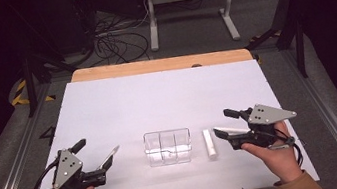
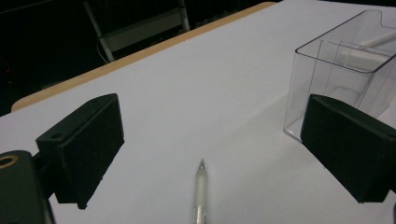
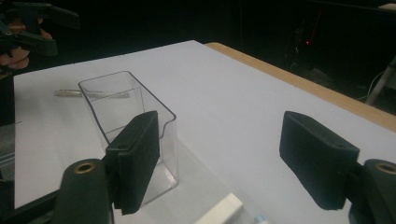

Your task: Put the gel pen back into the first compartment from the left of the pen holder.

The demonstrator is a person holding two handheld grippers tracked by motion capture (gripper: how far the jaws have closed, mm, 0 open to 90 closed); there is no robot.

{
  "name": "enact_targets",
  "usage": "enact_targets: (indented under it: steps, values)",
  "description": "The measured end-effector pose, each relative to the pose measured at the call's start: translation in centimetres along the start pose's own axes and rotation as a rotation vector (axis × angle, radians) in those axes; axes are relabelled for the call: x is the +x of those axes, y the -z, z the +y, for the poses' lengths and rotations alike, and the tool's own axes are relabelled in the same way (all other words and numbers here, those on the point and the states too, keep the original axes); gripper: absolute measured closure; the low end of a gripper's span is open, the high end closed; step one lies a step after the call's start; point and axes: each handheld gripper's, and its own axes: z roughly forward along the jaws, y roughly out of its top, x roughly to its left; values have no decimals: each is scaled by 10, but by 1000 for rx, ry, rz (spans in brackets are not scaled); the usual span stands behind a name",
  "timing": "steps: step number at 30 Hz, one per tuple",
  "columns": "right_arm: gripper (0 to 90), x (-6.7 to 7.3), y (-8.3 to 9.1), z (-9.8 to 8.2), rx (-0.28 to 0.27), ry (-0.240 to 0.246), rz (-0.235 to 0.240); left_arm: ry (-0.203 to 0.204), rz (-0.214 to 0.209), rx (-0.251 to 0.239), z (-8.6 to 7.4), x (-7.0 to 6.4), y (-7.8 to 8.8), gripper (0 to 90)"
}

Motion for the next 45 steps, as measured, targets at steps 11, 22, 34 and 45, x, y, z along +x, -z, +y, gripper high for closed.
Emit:
enact_targets:
  steps: [11,22,34,45]
  values:
    - [292,-3,5,-9,15,1,-19,13,-38,48,4,3,0,69]
    - [293,-6,7,-11,11,-15,-19,64,-80,122,9,9,-3,82]
    - [299,-6,7,-11,17,-20,-24,51,-79,286,14,16,-15,112]
    - [302,-8,6,-13,29,-22,-27,23,-59,431,17,18,-27,150]
